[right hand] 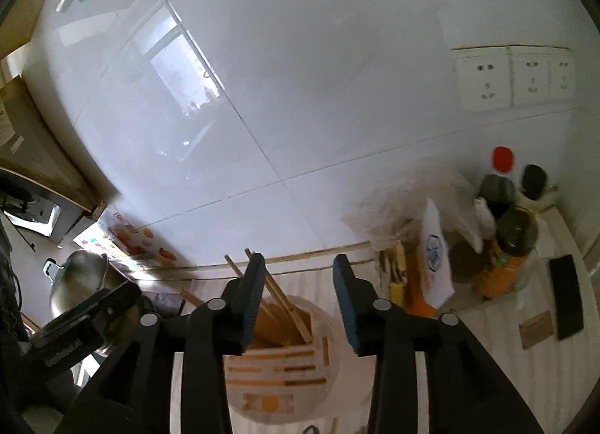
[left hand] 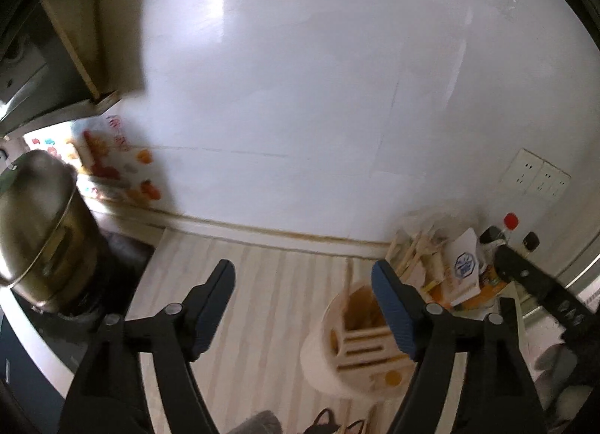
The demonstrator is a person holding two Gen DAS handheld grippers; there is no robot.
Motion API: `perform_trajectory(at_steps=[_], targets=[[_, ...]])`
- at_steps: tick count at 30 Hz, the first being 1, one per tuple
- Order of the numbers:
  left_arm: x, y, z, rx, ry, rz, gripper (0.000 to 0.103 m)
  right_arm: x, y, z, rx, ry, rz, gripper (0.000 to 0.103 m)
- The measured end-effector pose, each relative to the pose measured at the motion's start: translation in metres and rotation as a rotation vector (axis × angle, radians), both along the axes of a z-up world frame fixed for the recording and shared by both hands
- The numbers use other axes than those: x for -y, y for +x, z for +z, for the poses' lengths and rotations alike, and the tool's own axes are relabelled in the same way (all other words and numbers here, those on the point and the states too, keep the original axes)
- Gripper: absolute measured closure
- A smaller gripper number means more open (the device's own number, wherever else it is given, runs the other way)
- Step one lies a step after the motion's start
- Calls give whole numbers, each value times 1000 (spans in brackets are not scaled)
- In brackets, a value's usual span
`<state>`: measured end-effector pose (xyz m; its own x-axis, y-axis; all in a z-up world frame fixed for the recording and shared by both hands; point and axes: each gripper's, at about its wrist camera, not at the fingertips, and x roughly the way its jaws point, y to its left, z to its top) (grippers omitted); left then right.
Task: Organize utensils
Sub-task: 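Lower the chopsticks into the holder and open both tools, then return both tools to the mat and grasp one chopstick each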
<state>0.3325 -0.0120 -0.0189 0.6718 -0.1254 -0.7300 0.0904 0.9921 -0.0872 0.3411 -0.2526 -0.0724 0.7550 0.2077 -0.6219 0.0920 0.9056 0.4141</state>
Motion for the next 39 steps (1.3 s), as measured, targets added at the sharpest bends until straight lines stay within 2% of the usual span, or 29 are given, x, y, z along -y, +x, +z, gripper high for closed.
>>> perform_trajectory(at_steps=[2, 5, 7, 9, 13, 17, 18, 22, 23, 26, 29, 30, 31, 34, 36, 39], targets=[[-7, -8, -4, -1, -10, 8, 0, 4, -12, 2, -13, -4, -17, 54], [-15, -22, -17, -20, 0, 14, 0, 6, -34, -1, -36, -6, -47, 45], [-17, -30, -30, -50, 8, 13, 0, 9, -49, -5, -39, -3, -66, 30], [-18, -39, -47, -79, 36, 9, 0, 8, -64, -14, -36, -13, -85, 22], [-18, -55, -89, -143, 90, 6, 0, 4, -86, -46, -115, -71, -107, 20], [-13, -70, -145, -222, 202, -15, 0, -1, -101, -103, -286, -60, -93, 20], [-12, -74, -165, -255, 240, -23, 0, -2, -105, -118, -327, -59, -93, 22], [-15, -84, -216, -366, 313, -35, 0, -13, -114, -186, -516, -12, -55, 48], [-16, -87, -229, -401, 325, -36, 0, -16, -117, -204, -563, 4, -45, 49], [-15, -94, -250, -454, 352, -45, 0, -25, -123, -240, -647, 14, -23, 56], [-9, -97, -256, -471, 359, -66, 1, -36, -124, -265, -710, -10, 15, 66], [-4, -99, -256, -474, 351, -83, 2, -39, -125, -270, -725, -33, 20, 83], [1, -99, -256, -476, 344, -98, 2, -41, -126, -273, -740, -60, 23, 92], [18, -97, -252, -489, 298, -162, 5, -40, -134, -270, -740, -144, 14, 97], [32, -97, -254, -525, 241, -208, 24, -30, -141, -268, -752, -180, -12, 97], [57, -95, -263, -589, 183, -266, 35, -5, -153, -268, -770, -186, -54, 97]])
